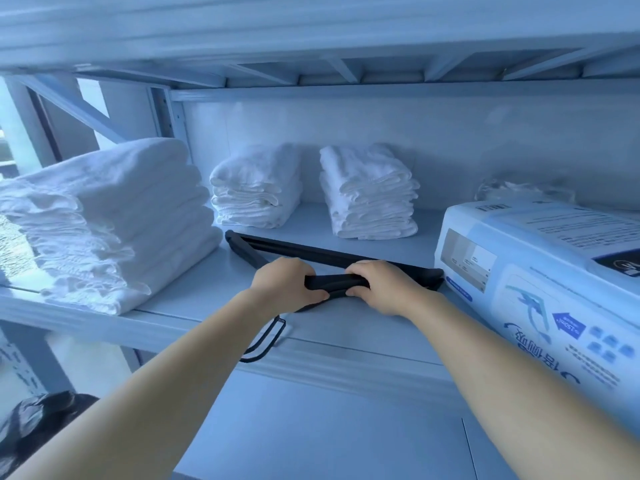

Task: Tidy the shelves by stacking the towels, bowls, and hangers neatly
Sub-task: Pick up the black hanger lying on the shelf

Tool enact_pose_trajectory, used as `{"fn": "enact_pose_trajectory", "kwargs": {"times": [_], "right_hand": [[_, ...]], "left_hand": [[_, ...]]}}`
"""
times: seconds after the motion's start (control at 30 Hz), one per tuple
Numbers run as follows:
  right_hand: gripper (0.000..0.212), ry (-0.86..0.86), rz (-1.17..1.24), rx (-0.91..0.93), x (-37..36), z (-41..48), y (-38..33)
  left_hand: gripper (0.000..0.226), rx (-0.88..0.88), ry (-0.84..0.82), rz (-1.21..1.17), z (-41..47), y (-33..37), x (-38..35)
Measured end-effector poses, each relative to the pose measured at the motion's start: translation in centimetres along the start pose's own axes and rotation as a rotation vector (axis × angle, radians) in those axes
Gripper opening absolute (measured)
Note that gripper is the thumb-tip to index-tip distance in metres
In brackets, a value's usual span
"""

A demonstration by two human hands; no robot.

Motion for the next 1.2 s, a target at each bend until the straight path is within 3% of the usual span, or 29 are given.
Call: {"fn": "enact_pose_trajectory", "kwargs": {"times": [0.4, 0.8, 0.97, 1.1, 1.2], "right_hand": [[0.007, -0.046, 0.068, -0.002, 0.3, -1.3, 0.1], [0.026, 0.073, -0.025, 0.024, -0.6, -0.1, 0.1], [0.031, 0.086, -0.107, -0.001, -0.1, -0.7, -0.3], [0.04, 0.12, -0.19, -0.032, 2.3, -1.2, -0.1], [0.036, 0.203, -0.21, -0.068, 4.6, -1.9, 0.1]], "left_hand": [[0.036, 0.146, 0.035, 0.042, -2.3, 1.9, 0.2], [0.028, 0.113, 0.079, 0.088, -1.0, 2.0, 0.0], [0.01, 0.034, 0.048, 0.0, -0.4, 3.2, -0.4], [0.033, 0.0, 0.049, -0.155, 0.7, 3.8, 0.3], [0.029, -0.04, 0.103, -0.215, 1.5, 4.3, 1.3]]}}
Point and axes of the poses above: each hand's wrist, its own z-axis towards the middle knuckle, its own x-axis out of the back of the hand, y = z × x, the point moved 2 cm from there along z, towards the middle knuckle, and after that the axes turned 5 degrees about y, right-handed, at the moved point
